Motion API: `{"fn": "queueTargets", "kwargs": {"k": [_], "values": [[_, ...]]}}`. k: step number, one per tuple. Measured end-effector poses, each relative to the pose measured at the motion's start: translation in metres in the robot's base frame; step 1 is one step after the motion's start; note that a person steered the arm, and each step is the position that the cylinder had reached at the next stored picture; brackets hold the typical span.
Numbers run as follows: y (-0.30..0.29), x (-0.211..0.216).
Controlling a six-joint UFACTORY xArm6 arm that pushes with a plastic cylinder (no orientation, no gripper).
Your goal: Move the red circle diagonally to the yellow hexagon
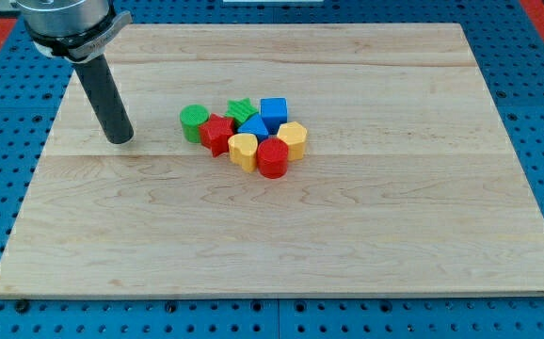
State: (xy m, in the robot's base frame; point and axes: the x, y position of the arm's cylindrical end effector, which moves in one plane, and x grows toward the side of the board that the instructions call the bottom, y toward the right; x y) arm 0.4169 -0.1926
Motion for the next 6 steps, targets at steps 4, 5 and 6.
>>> {"fn": "queueTargets", "kwargs": {"k": [4, 5, 6], "values": [[0.0, -0.0069], [0.0, -0.0069], [0.0015, -0.0069]]}}
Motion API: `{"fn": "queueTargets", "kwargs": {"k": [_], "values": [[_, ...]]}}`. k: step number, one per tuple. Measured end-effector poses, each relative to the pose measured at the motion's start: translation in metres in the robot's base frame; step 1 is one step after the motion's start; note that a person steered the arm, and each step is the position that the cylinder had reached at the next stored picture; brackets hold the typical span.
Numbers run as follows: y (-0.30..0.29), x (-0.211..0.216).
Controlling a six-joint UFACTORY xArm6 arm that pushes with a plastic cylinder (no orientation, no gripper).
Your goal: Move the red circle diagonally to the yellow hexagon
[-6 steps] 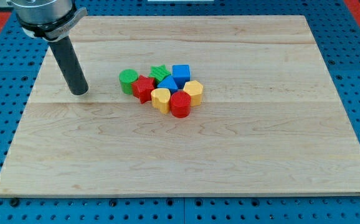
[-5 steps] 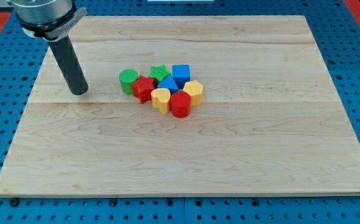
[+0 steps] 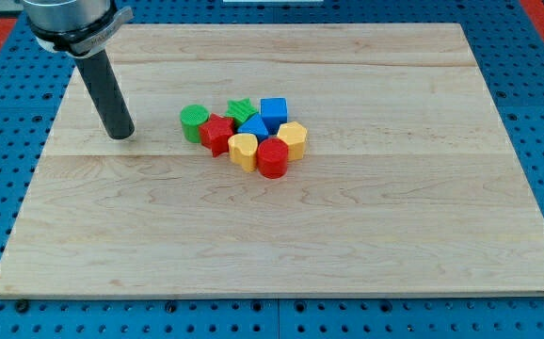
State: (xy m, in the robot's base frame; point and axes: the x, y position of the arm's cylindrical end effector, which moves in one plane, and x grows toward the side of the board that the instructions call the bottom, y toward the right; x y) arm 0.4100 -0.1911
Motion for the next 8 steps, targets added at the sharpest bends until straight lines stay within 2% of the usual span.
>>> {"fn": "queueTargets", "kwargs": {"k": [2, 3, 4, 5, 6, 7, 8], "values": [[0.068, 0.007], [0.125, 0.007], [0.188, 0.028], [0.206, 0.047], [0.221, 0.045], [0.202, 0.061], [0.243, 0.089]]}}
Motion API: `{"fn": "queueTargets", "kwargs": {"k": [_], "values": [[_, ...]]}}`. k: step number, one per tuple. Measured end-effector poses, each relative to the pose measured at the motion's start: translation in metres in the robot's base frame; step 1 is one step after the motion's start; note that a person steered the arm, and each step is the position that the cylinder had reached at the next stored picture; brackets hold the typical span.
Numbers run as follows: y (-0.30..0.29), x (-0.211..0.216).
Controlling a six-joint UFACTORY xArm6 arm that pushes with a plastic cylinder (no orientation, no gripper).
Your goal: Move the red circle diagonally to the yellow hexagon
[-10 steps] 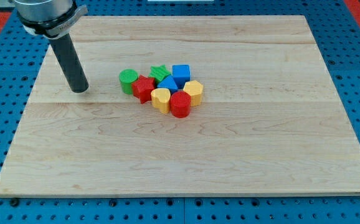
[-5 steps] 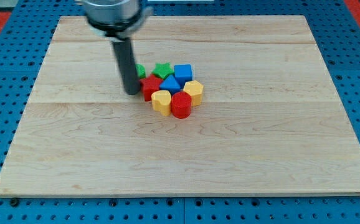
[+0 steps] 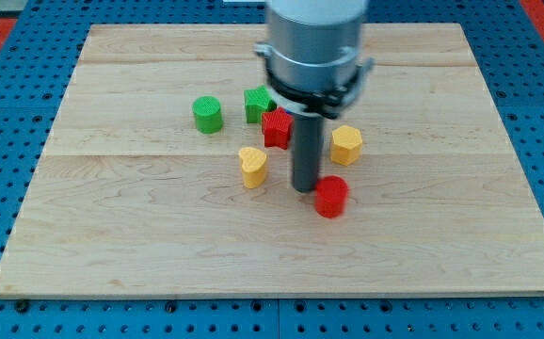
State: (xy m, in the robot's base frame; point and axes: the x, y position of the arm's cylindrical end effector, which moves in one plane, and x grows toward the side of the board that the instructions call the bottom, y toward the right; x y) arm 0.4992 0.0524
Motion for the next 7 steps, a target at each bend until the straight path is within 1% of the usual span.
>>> {"fn": "queueTargets", "kwargs": {"k": [1, 2, 3, 4, 5, 6, 7], "values": [[0.054, 0.012], [0.026, 0.031], [0.082, 0.045], [0.077, 0.038], [0.077, 0.015], [0.012, 0.045], [-0.067, 0.041]]}}
